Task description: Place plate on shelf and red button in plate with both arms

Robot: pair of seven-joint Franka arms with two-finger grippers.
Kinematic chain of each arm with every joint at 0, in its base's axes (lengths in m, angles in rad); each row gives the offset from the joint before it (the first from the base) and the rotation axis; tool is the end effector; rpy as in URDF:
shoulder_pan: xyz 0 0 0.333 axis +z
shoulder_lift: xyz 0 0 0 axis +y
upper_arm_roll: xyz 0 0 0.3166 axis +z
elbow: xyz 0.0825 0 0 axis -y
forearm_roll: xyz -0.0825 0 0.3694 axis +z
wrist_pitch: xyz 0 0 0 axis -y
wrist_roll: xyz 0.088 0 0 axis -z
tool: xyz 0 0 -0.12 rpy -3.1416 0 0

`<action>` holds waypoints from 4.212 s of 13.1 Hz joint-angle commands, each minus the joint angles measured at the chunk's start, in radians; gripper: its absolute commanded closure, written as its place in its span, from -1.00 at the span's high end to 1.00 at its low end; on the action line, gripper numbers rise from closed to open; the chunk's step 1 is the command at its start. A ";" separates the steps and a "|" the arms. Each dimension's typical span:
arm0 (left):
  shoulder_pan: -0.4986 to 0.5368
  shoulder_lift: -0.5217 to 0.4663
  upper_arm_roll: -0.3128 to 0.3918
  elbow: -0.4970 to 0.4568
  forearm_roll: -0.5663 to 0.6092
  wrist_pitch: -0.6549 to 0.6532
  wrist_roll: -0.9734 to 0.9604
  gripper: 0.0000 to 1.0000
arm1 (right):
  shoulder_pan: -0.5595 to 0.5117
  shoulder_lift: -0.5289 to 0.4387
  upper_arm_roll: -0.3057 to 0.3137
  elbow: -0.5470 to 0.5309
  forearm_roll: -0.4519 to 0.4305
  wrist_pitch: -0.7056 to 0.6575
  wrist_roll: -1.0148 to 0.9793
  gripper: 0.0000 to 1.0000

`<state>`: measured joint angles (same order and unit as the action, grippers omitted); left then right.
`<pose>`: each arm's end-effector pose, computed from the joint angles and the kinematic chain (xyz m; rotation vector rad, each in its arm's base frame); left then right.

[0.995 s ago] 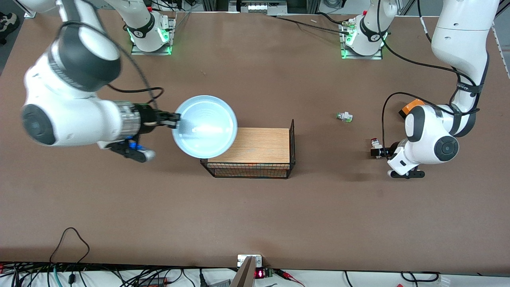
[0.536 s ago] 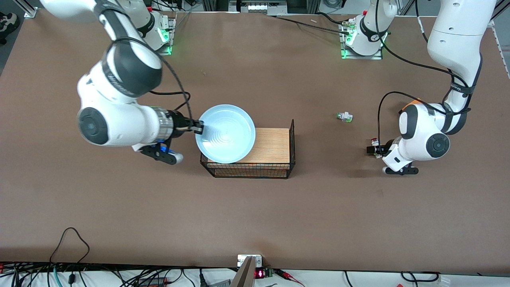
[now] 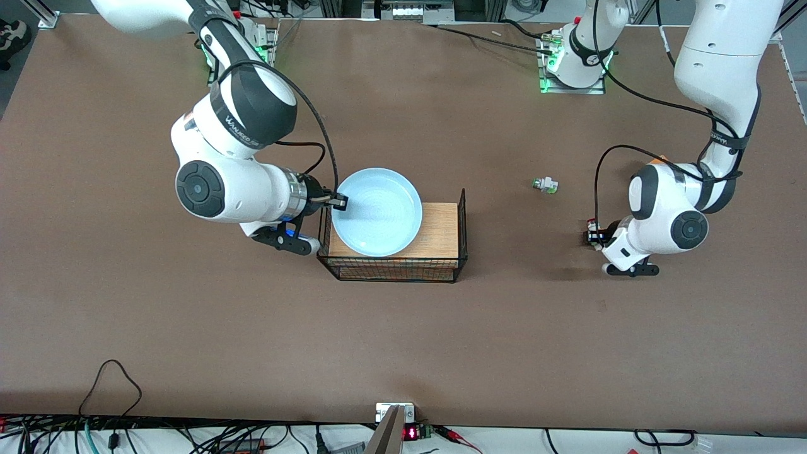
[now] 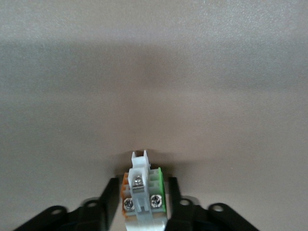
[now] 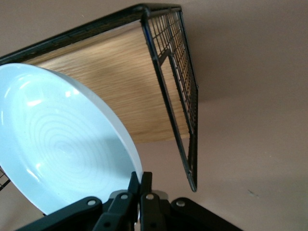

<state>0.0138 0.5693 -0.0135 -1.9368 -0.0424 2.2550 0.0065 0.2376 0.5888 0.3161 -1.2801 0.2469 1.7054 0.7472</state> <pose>0.5813 -0.0014 0.1688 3.0793 0.0400 -0.3885 0.5969 0.3433 0.4106 -2.8152 0.4007 0.5199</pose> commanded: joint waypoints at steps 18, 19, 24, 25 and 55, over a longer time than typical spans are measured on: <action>-0.005 -0.187 -0.072 0.475 -0.025 -0.644 0.004 -1.00 | 0.060 0.019 -0.002 -0.150 -0.069 0.329 0.009 0.47; -0.005 -0.192 -0.085 0.496 -0.025 -0.661 0.001 -1.00 | 0.059 0.019 -0.002 -0.121 -0.069 0.355 0.008 0.92; -0.005 -0.235 -0.201 0.509 -0.011 -0.670 -0.088 -1.00 | 0.046 0.006 0.001 -0.007 0.097 0.350 0.000 0.99; -0.006 -0.239 -0.235 0.507 -0.008 -0.678 -0.117 -1.00 | 0.040 -0.007 -0.003 -0.002 0.139 0.333 -0.002 0.99; -0.413 0.205 -0.347 0.809 0.092 -0.328 -0.525 -1.00 | -0.339 -0.308 -0.003 0.001 -0.331 -0.379 -0.585 1.00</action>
<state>-0.3669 0.7436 -0.3800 -1.1763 0.0238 1.9283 -0.5038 -0.0835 0.2930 0.3114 -1.2691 -0.0837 1.3302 0.1430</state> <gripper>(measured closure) 0.665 0.000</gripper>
